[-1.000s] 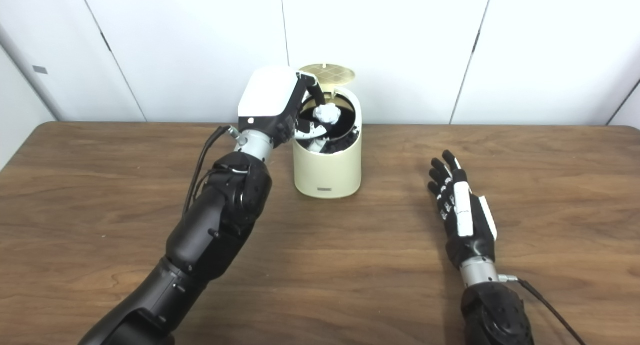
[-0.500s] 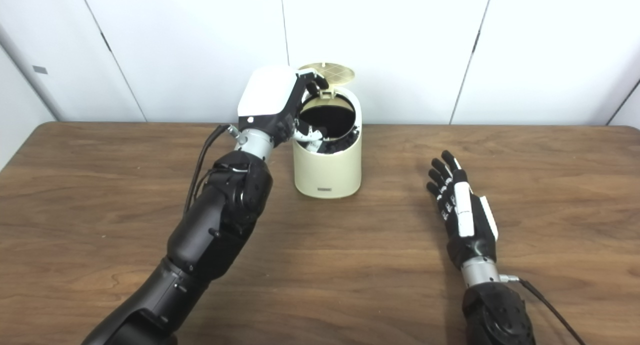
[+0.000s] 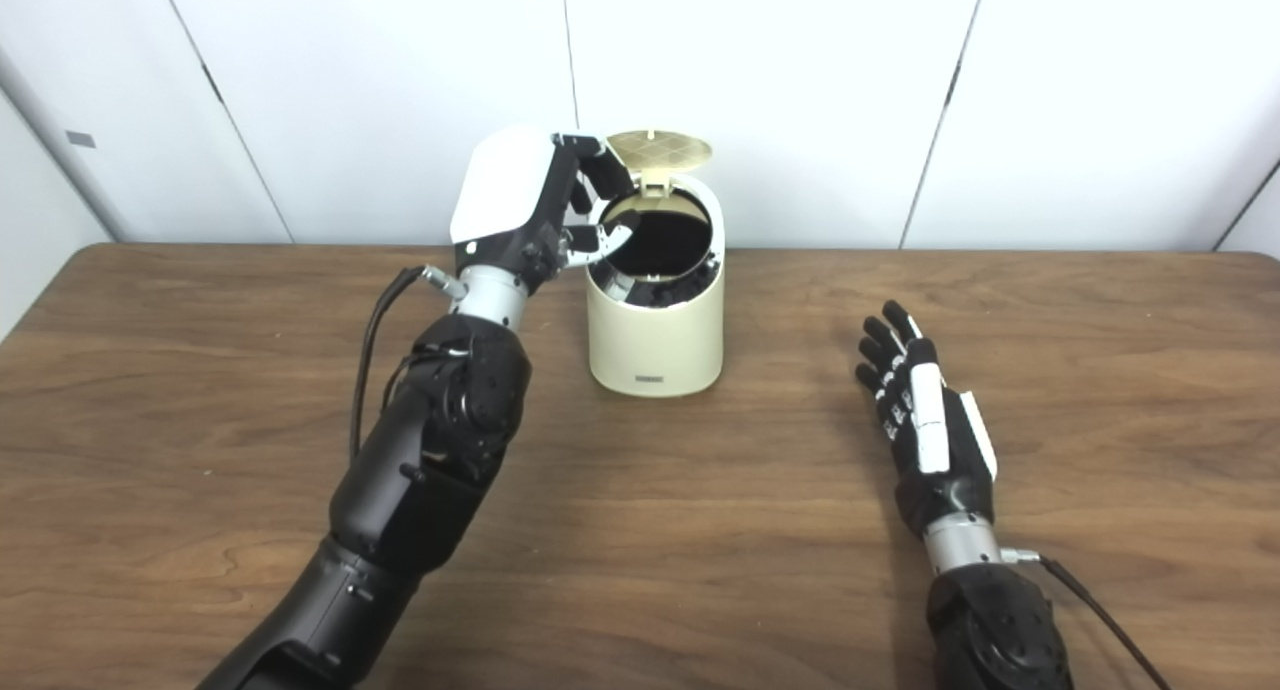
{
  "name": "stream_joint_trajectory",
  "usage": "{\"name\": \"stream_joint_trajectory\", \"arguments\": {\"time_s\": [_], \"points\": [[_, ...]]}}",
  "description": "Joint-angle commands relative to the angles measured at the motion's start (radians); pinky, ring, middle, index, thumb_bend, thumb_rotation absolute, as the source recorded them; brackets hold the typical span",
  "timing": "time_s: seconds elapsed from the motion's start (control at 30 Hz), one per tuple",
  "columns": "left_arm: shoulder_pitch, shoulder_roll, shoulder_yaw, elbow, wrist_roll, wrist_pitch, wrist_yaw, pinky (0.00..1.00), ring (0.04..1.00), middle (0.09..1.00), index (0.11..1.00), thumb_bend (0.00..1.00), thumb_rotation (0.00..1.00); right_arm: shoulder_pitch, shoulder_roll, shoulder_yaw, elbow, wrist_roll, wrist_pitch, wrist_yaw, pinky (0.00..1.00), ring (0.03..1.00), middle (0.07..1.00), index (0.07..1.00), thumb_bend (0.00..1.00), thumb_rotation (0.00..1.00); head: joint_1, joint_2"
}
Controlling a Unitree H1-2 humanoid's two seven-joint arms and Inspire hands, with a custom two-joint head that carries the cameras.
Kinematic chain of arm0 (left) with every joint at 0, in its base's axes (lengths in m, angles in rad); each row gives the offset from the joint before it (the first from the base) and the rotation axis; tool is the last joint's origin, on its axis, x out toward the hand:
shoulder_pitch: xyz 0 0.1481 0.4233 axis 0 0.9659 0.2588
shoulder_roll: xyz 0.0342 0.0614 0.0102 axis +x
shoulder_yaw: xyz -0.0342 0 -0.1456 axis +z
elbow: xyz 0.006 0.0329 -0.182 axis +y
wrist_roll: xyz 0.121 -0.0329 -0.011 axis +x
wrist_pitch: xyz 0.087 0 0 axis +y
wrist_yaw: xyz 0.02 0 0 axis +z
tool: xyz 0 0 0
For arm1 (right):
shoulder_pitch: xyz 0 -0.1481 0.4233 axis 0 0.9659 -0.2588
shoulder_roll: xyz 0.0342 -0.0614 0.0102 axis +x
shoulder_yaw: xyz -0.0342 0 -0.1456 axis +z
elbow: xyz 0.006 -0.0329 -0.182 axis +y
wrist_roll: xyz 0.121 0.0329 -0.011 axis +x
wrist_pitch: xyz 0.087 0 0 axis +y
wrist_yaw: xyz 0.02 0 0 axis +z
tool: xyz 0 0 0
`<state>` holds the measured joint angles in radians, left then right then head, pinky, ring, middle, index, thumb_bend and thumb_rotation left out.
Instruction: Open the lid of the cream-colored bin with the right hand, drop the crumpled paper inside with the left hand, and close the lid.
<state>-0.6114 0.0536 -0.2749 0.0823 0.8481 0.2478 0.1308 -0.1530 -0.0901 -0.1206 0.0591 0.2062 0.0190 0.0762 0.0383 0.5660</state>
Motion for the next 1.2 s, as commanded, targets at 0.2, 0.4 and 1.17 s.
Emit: {"name": "stream_joint_trajectory", "arguments": {"time_s": [0.2, 0.4, 1.17], "points": [[-0.012, 0.015, 0.031, -0.064, -0.035, -0.1, 0.095, 0.31, 0.403, 0.516, 0.464, 0.47, 0.0, -0.006, -0.011, -0.008, 0.02, 0.004, -0.006, 0.004, 0.94, 0.938, 0.921, 0.936, 0.57, 0.94, 0.006, 0.003], [0.025, 0.032, 0.076, -0.154, -0.094, -0.089, 0.052, 0.32, 0.412, 0.508, 0.483, 0.47, 0.0, -0.009, -0.018, -0.011, 0.019, 0.009, -0.002, 0.007, 0.93, 0.944, 0.918, 0.94, 0.58, 0.94, 0.015, 0.008], [0.273, 0.045, 0.359, -0.364, -0.471, 0.069, -0.091, 0.44, 0.438, 0.487, 0.516, 0.5, 0.0, -0.028, -0.025, -0.008, 0.002, 0.017, 0.012, 0.014, 0.93, 0.953, 0.924, 0.93, 0.62, 0.93, 0.034, 0.026]]}}
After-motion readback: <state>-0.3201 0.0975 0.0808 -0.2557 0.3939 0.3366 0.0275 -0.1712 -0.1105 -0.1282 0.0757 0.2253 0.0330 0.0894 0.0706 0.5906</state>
